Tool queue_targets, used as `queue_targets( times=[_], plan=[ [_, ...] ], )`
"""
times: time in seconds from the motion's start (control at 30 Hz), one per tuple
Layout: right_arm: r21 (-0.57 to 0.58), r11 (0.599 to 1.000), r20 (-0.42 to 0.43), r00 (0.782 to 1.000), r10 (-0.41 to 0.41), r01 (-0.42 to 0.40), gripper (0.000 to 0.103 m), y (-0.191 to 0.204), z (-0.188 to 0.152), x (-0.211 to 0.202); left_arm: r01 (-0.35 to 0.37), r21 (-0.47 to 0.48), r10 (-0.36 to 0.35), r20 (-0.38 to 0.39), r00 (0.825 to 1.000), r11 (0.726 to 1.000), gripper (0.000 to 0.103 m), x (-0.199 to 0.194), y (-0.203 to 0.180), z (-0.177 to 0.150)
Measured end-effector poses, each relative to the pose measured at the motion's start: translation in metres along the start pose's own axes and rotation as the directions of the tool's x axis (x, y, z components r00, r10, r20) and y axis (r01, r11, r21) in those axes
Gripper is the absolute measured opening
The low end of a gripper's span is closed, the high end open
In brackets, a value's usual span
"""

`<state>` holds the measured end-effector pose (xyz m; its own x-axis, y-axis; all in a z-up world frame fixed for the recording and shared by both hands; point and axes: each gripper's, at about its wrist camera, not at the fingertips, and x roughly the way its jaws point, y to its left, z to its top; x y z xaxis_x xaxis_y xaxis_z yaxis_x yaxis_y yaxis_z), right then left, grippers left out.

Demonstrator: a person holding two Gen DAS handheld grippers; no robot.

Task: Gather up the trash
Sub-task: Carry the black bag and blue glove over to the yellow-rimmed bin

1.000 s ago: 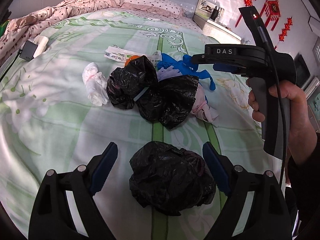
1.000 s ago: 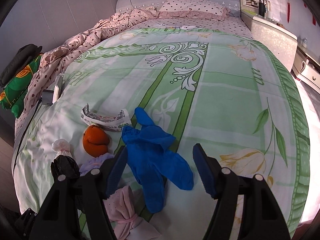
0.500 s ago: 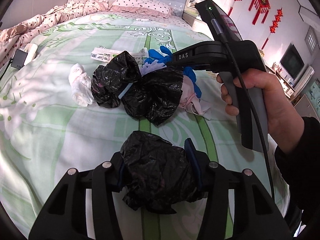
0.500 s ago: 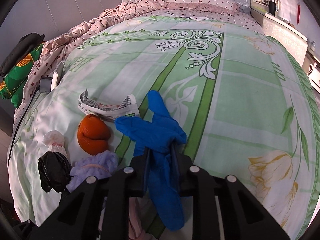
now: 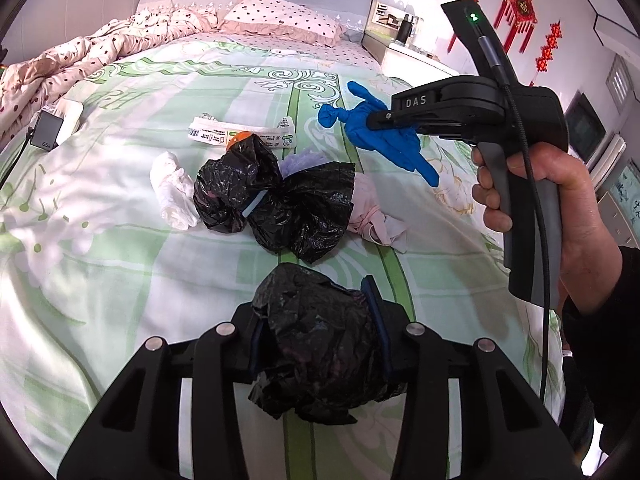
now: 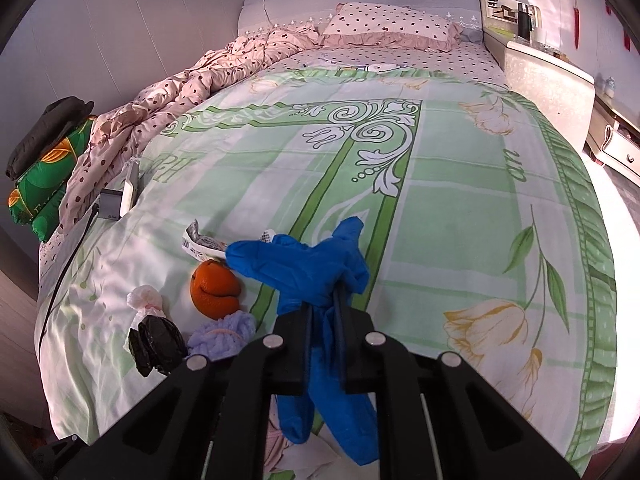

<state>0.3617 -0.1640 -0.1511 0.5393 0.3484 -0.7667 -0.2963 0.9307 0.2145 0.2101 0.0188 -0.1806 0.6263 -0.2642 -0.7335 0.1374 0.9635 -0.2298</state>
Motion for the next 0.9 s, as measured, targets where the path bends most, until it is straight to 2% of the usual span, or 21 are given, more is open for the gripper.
queue_targets(
  times=[0.37, 0.47, 0.9],
  plan=[
    [0.022, 1.0, 0.063, 0.998, 0.004, -0.006, 0.008, -0.012, -0.013, -0.075, 0.008, -0.032, -0.008, 0.022, 1.0, 0.999, 0.036, -0.022, -0.004, -0.001],
    [0.036, 0.999, 0.073, 0.997, 0.03, -0.032, 0.008, -0.017, -0.018, -0.093, 0.01, -0.034, -0.008, 0.036, 0.999, 0.999, 0.036, -0.03, -0.007, -0.001],
    [0.04, 0.998, 0.168, 0.985, 0.032, -0.039, 0.008, -0.03, -0.043, -0.185, -0.002, -0.006, 0.003, 0.109, 0.994, 1.0, 0.036, -0.069, -0.03, 0.008]
  ],
)
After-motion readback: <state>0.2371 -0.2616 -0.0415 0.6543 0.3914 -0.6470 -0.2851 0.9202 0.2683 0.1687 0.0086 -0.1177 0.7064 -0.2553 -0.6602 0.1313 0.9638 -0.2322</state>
